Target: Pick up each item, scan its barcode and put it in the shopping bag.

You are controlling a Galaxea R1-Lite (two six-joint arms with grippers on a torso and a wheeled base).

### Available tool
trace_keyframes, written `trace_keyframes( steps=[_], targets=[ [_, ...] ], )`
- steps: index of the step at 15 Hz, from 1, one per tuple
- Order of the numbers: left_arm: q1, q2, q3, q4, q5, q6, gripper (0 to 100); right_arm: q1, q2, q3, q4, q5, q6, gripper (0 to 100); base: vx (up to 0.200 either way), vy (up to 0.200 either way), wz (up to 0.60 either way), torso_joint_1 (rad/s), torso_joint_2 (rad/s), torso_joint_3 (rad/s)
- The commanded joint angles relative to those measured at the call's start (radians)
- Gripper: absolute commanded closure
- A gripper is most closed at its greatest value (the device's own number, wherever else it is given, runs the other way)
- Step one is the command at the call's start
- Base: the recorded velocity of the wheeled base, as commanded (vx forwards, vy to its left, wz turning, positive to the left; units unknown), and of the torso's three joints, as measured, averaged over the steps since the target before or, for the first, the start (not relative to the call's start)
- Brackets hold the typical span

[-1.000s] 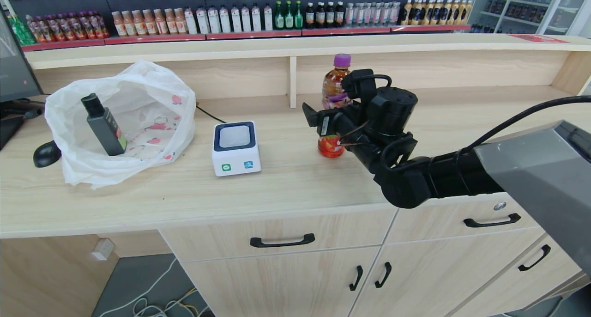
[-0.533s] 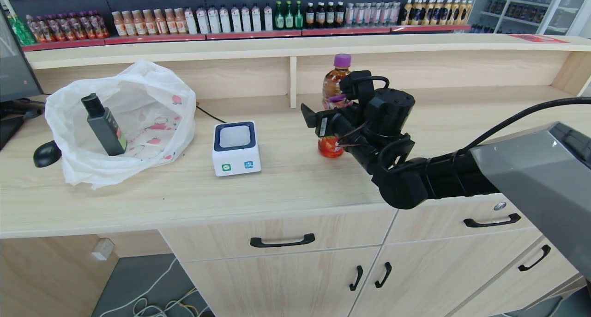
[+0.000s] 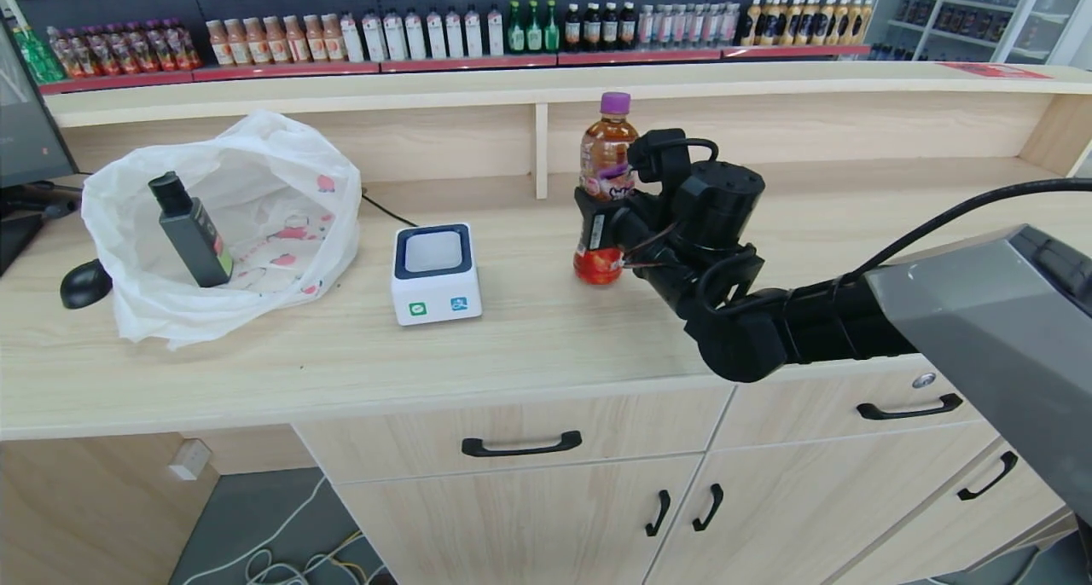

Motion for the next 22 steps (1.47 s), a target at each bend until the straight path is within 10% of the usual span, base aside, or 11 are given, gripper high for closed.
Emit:
trace_keyframes(
  steps=[1,22],
  targets=[
    [0.000,0.000,0.000,0.000,0.000,0.000,0,0.002,-0.005,-0.001,-0.004,0.001,0.000,100,0.000,0.000,0.00,0.000,0.00,0.000],
    [0.000,0.000,0.000,0.000,0.000,0.000,0,0.049,-0.231,0.131,0.000,-0.001,0.001,100,0.000,0.000,0.00,0.000,0.00,0.000]
  ],
)
